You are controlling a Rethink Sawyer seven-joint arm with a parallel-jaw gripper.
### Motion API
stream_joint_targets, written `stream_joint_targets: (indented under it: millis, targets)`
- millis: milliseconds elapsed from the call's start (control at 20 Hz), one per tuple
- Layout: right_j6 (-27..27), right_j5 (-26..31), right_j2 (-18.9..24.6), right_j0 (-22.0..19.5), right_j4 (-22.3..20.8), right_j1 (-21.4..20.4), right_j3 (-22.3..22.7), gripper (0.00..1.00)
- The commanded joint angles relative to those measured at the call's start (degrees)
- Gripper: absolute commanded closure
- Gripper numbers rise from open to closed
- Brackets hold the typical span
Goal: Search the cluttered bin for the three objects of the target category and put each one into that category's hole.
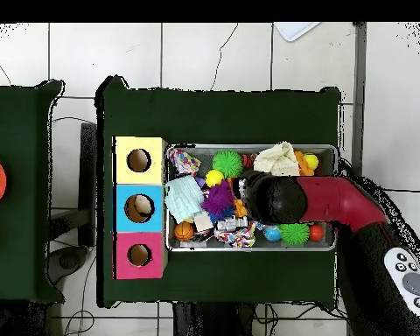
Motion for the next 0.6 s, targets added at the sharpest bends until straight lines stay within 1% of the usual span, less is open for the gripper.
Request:
stream_joint_targets:
  millis: [50, 100, 250, 450, 600]
  targets:
    - [-9.2, 1.9, 1.6, -2.7, -3.8, -3.6, 12.1, 0.00]
    - [-8.9, 2.5, 0.9, -2.5, -4.4, -4.1, 12.7, 0.00]
    - [-7.9, 1.4, 0.3, -2.5, -6.2, -4.3, 13.9, 0.00]
    - [-6.8, 0.3, -0.2, -3.3, -8.4, -3.7, 15.3, 0.00]
    - [-5.7, -1.2, -0.4, -4.1, -9.7, -3.9, 17.1, 0.00]
